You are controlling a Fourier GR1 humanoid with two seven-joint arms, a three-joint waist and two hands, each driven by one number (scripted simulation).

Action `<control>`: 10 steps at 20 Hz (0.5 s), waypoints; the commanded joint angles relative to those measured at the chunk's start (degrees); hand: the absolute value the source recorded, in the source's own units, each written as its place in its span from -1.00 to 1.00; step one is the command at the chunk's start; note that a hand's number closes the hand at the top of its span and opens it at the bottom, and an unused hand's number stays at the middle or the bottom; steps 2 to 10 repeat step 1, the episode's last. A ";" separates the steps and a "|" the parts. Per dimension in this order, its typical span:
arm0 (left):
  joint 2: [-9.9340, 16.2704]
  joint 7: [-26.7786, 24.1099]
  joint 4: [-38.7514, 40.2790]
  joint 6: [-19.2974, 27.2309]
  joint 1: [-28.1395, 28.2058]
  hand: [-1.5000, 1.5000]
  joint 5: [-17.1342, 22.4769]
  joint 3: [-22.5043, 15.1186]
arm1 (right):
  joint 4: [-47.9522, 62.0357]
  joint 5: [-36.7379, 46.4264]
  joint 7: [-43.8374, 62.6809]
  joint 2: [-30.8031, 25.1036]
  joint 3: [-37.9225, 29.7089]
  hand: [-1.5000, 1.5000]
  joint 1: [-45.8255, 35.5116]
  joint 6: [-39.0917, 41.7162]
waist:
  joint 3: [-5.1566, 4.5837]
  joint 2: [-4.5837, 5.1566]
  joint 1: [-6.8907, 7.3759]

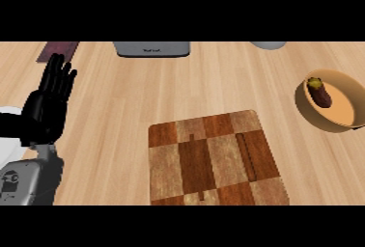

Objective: Pick the sweet potato from the cutting board and place it in the pot

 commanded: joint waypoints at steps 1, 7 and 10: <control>1.71 -3.29 3.42 -3.29 0.82 0.00 2.08 2.71 | -0.48 -2.66 -2.43 1.19 -2.00 -1.00 5.92 2.59 | -0.02 0.04 -0.09; 1.71 -3.29 3.42 -3.29 0.82 0.00 2.08 2.71 | -0.48 -2.66 -2.43 1.19 -2.00 -1.00 5.92 2.59 | -0.02 0.04 -0.09; 1.71 -3.29 3.42 -3.29 0.82 0.00 2.08 2.71 | -0.48 -2.66 -2.43 1.19 -2.00 -1.00 5.92 2.59 | -0.02 0.04 -0.09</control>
